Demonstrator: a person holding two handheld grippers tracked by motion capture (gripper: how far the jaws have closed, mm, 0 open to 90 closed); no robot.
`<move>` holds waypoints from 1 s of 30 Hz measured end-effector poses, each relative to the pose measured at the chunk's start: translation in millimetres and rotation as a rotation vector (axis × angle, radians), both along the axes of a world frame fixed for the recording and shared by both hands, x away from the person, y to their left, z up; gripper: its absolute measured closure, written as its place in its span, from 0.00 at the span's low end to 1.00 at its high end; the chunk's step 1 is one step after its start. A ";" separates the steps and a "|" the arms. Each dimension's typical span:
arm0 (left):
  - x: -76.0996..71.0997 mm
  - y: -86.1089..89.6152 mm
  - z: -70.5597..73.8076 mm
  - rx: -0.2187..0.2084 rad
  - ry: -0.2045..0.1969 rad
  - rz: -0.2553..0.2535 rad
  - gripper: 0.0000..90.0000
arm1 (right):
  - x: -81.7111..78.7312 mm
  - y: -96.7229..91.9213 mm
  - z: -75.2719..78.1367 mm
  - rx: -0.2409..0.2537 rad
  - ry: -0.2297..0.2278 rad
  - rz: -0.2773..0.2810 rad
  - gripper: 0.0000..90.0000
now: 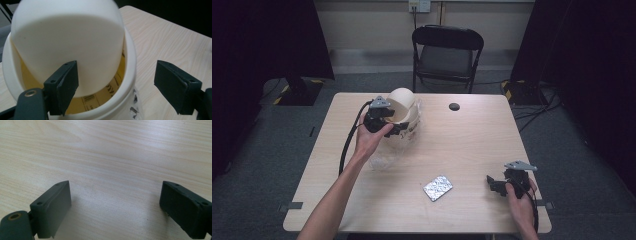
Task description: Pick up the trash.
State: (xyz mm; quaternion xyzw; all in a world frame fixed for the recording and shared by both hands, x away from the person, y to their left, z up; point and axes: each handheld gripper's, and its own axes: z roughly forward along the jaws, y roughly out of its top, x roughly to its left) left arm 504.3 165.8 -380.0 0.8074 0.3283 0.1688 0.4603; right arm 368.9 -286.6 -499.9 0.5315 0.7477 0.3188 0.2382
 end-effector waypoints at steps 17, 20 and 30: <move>19.8 -9.8 -10.5 0.048 0.041 0.003 0.20 | -0.1 0.0 0.0 0.000 0.000 0.000 0.11; 18.6 -9.8 -9.0 0.037 0.038 -0.002 0.22 | -0.1 0.0 0.0 0.000 0.000 0.001 0.11; -2.0 -2.9 1.5 -0.040 0.004 -0.025 0.23 | 0.0 -0.1 0.0 0.000 0.001 0.000 0.11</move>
